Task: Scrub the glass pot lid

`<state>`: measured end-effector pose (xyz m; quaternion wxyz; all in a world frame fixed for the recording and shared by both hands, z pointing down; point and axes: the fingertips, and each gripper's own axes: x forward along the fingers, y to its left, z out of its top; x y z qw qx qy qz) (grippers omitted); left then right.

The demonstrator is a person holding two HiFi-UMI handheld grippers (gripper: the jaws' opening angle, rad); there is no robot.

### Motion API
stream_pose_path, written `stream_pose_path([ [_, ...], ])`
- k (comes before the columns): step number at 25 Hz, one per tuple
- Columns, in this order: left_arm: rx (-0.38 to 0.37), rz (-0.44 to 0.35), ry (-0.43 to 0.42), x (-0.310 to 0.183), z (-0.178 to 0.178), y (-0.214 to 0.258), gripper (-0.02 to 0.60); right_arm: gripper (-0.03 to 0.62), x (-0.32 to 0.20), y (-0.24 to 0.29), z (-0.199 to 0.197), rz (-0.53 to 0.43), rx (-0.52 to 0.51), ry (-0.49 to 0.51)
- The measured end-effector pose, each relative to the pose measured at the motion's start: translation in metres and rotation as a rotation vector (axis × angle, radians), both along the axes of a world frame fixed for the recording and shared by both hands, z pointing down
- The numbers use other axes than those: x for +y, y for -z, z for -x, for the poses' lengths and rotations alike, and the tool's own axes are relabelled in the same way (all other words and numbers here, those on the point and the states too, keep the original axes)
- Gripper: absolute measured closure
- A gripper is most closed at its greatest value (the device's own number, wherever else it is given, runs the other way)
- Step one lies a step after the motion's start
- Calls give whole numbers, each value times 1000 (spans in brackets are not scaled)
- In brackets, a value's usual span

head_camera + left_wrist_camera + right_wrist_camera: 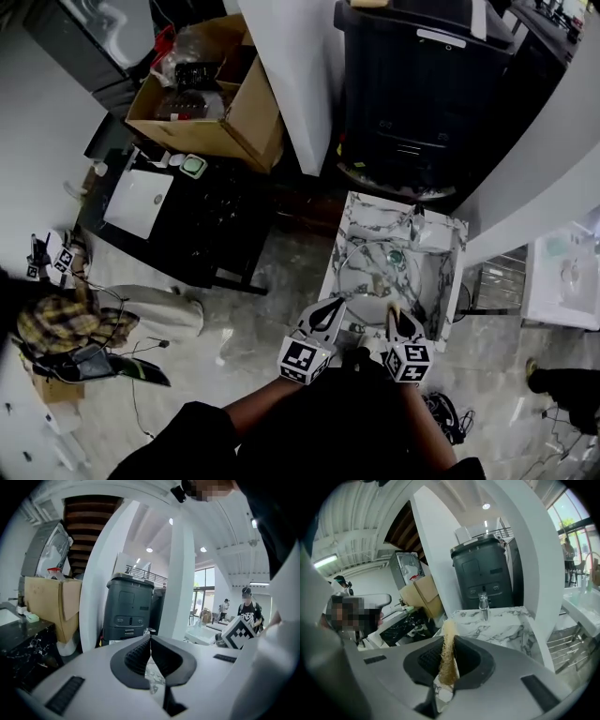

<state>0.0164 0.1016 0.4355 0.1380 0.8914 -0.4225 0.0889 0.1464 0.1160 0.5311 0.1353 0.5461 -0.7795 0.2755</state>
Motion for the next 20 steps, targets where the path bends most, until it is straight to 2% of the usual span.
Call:
stream_pose_path([
  [6, -7, 30, 99, -24, -11, -16, 566, 537, -33, -46, -7, 91, 24, 124],
  [11, 19, 81, 93, -34, -15, -34, 565, 537, -49, -80, -19, 153, 67, 146],
  [16, 39, 114, 81, -48, -11, -49, 565, 537, -65, -118, -30, 215, 137, 114],
  [20, 49, 149, 104, -58, -8, -69, 566, 537, -67, -158, -31, 280, 212, 196],
])
